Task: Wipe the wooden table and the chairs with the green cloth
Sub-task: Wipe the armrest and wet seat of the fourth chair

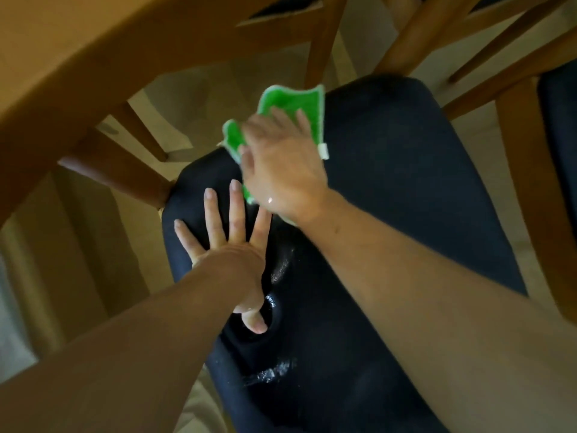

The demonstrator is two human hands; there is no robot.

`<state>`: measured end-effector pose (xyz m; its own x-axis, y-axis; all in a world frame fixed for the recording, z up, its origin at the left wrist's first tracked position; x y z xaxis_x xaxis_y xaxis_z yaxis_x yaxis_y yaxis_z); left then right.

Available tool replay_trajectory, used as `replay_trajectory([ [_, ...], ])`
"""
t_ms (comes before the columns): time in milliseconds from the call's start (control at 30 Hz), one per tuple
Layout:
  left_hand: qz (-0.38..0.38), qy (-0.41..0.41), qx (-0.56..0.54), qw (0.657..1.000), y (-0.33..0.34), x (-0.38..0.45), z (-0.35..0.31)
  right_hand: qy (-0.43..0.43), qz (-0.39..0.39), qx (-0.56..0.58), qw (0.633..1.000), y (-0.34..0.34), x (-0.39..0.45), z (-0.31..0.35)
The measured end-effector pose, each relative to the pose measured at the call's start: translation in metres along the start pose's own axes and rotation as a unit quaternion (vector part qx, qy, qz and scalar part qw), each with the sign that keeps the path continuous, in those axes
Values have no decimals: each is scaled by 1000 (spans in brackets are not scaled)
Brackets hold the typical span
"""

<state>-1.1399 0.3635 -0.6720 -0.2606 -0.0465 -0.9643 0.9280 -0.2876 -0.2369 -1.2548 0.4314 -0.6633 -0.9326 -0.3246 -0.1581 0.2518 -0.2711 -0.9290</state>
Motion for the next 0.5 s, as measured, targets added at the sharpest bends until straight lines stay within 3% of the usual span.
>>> replay_trajectory([
  [167, 4, -4, 2, 1000, 0, -1, -1, -113, 11, 60, 992, -7, 6, -12],
  [367, -5, 7, -20, 1000, 0, 1, 0, 90, -74, -24, 993, -46, 36, -122],
  [500, -9, 21, -25, 999, 1, 3, 0, 166, -36, -78, 982, -39, 42, -104],
])
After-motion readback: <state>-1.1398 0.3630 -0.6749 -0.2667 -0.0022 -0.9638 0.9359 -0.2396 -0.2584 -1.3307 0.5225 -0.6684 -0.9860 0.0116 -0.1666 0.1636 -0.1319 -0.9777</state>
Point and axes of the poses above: each hand's wrist, its own x-axis towards the middle knuckle, its own y-axis out of the palm, z = x × y, the point moved 6 cm from there along x, towards the middle knuckle, and after that the axes turned 3 degrees about x, right-handed, at the moved point
